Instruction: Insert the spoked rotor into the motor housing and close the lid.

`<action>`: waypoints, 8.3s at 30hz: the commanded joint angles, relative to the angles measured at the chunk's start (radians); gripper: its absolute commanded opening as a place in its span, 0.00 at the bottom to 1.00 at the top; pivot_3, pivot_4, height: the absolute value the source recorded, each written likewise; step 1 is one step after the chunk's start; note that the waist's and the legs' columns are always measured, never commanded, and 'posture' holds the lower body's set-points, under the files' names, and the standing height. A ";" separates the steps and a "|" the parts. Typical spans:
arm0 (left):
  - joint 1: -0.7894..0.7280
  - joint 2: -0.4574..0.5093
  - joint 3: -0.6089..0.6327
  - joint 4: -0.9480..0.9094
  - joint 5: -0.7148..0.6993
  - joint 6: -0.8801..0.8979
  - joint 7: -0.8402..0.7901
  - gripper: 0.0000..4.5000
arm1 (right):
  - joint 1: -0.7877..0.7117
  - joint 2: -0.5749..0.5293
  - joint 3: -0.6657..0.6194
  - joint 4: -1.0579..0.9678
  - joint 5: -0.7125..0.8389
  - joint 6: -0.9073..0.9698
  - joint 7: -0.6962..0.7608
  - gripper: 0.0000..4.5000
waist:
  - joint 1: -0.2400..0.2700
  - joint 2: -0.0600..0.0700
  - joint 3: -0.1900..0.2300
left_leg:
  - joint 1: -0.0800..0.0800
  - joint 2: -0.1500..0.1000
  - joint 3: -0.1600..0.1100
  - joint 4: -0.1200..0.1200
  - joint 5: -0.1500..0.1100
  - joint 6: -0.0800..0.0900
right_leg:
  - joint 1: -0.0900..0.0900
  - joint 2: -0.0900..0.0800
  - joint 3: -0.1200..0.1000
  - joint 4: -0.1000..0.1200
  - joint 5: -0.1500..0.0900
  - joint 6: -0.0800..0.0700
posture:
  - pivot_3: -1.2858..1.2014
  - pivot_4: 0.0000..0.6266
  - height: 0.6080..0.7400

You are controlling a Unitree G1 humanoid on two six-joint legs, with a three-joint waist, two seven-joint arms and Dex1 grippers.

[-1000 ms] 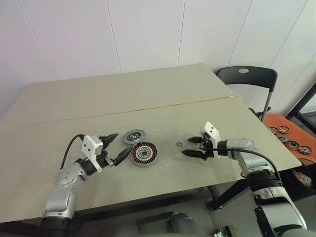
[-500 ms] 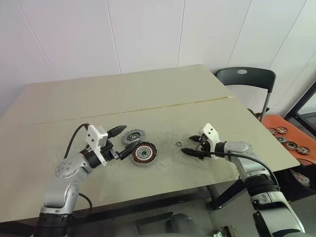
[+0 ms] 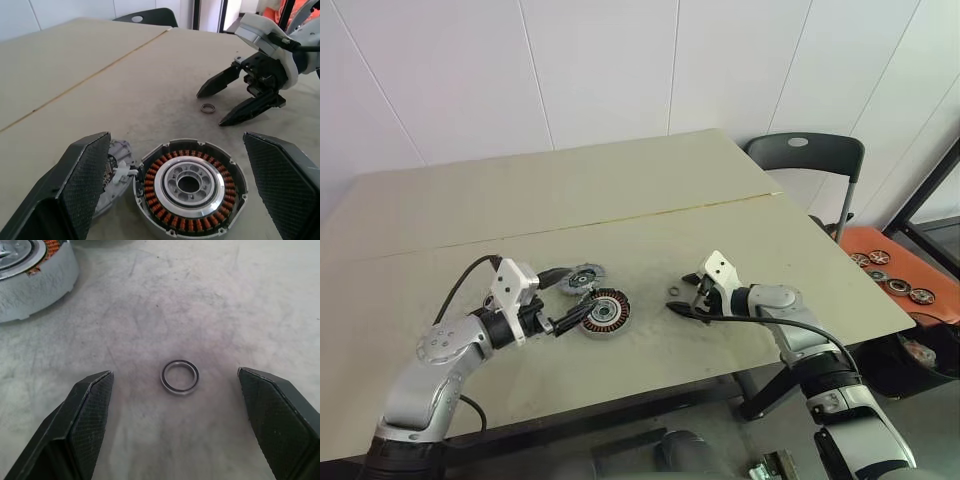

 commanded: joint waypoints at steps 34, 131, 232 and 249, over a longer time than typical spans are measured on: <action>0.020 -0.013 0.009 0.396 0.119 -0.363 -0.158 1.00 | -0.146 0.180 -0.032 -0.200 0.192 0.154 -0.050 0.15 | 0.011 0.002 0.002 | -0.005 0.000 -0.001 -0.001 0.000 0.000 | -0.005 -0.002 -0.001 -0.001 0.001 0.001 | 0.52 0.00 1.00; 0.046 -0.032 -0.020 0.232 0.140 -0.230 -0.077 1.00 | -0.190 0.212 0.225 -0.049 0.037 0.177 0.032 0.09 | 0.011 0.001 0.001 | -0.013 -0.002 -0.004 0.002 0.000 0.000 | -0.011 -0.007 -0.005 0.001 0.003 0.004 | 0.52 0.00 1.00; 0.030 -0.043 -0.050 0.275 0.190 -0.248 -0.070 1.00 | -0.168 0.121 0.293 0.157 -0.136 0.089 0.018 0.01 | 0.015 0.006 -0.008 | 0.003 -0.002 -0.003 0.002 0.001 -0.002 | 0.006 -0.010 -0.005 0.000 -0.001 0.000 | 0.52 0.00 1.00; 0.026 -0.041 -0.054 0.274 0.190 -0.240 -0.072 1.00 | -0.086 -0.066 0.308 0.055 -0.134 0.122 0.161 0.01 | 0.075 0.009 -0.017 | 0.001 -0.014 0.000 0.001 0.002 -0.004 | 0.017 -0.038 -0.015 -0.017 -0.009 0.016 | 0.52 0.00 1.00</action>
